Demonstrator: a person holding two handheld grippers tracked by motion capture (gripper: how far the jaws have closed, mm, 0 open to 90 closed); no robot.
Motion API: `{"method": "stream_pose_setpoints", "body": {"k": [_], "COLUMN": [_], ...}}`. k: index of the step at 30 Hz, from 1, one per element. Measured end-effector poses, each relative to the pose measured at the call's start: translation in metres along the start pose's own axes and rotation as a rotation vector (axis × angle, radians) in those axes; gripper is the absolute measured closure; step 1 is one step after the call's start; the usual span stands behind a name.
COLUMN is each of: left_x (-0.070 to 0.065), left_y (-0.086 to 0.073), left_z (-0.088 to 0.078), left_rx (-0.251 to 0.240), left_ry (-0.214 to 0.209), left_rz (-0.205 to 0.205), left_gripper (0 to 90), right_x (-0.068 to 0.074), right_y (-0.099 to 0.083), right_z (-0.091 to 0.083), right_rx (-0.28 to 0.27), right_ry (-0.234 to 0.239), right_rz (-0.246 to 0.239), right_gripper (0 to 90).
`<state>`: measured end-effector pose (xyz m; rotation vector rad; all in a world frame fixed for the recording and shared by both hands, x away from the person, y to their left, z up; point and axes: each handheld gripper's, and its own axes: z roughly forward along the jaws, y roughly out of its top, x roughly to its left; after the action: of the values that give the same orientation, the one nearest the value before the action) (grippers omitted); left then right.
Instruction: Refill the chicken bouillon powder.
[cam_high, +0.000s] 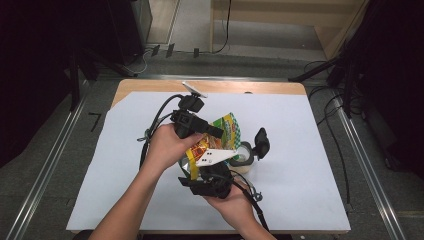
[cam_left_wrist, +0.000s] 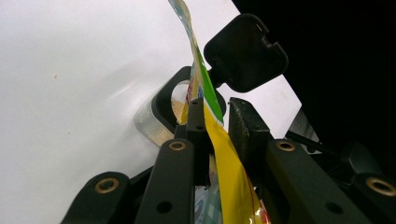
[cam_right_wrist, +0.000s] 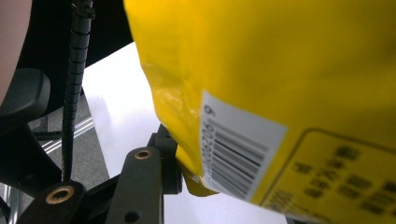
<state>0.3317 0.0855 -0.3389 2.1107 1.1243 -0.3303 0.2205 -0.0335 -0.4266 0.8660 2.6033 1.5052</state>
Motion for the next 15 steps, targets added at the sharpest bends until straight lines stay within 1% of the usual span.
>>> {"method": "stream_pose_setpoints", "body": {"k": [5, 15], "left_x": [-0.0007, -0.0022], "left_y": [-0.0001, -0.0004], "left_z": [0.0000, -0.0001], "left_rx": [0.000, 0.004], "left_ry": [0.003, 0.018], "left_rz": [0.002, 0.019], "left_gripper": [79.4, 81.9], "right_x": [0.0002, 0.0003], "right_y": [-0.0001, -0.0004], "right_z": [0.0002, 0.0005], "right_rx": [0.000, 0.002], "right_ry": [0.000, -0.003], "right_rz": [0.000, -0.006], "right_gripper": [62.6, 62.6]}}
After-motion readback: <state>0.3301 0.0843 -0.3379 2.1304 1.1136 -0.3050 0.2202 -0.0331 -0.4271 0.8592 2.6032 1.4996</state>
